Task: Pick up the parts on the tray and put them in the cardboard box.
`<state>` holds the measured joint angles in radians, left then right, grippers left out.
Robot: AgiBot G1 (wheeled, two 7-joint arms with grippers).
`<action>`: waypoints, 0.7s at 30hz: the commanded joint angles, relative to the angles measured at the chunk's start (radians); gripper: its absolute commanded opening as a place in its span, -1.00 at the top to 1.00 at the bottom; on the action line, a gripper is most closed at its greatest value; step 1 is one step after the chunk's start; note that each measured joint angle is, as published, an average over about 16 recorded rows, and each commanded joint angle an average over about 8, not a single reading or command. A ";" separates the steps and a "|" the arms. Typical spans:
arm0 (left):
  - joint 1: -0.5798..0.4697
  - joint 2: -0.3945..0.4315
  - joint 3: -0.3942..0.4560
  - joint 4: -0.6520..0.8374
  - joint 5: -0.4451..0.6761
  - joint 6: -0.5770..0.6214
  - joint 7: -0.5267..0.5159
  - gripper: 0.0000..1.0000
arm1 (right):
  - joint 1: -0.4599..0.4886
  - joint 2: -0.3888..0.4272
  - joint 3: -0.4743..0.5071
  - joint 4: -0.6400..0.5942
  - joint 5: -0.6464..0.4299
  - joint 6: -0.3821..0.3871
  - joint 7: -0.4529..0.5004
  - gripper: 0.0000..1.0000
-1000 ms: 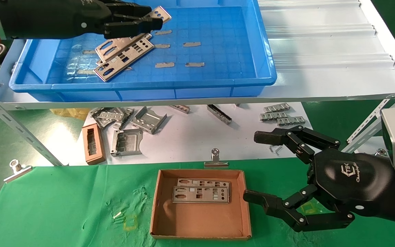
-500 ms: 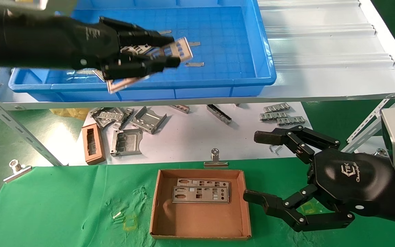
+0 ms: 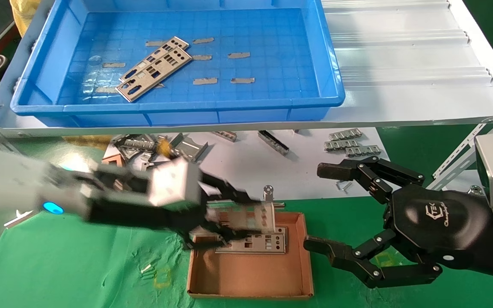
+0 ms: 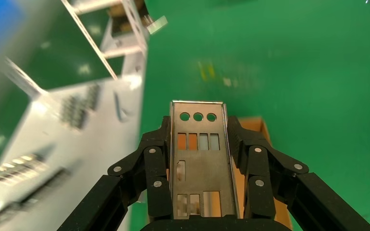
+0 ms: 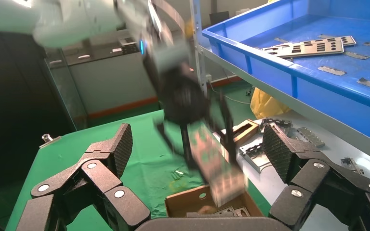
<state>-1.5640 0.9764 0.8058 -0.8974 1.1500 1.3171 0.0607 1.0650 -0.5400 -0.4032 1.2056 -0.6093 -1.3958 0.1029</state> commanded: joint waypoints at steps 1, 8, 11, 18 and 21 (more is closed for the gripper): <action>0.060 0.024 0.017 -0.027 0.034 -0.063 0.033 1.00 | 0.000 0.000 0.000 0.000 0.000 0.000 0.000 -1.00; 0.151 0.096 0.045 -0.024 0.118 -0.243 0.063 1.00 | 0.000 0.000 0.000 0.000 0.000 0.000 0.000 -1.00; 0.161 0.123 0.056 -0.005 0.139 -0.270 0.069 1.00 | 0.000 0.000 0.000 0.000 0.000 0.000 0.000 -1.00; 0.157 0.168 0.087 0.038 0.178 -0.271 0.074 0.00 | 0.000 0.000 0.000 0.000 0.000 0.000 0.000 -1.00; 0.159 0.182 0.092 0.052 0.189 -0.285 0.080 -0.75 | 0.000 0.000 0.000 0.000 0.000 0.000 0.000 -1.00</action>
<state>-1.4045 1.1578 0.8958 -0.8470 1.3370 1.0313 0.1427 1.0651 -0.5400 -0.4032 1.2056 -0.6093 -1.3958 0.1029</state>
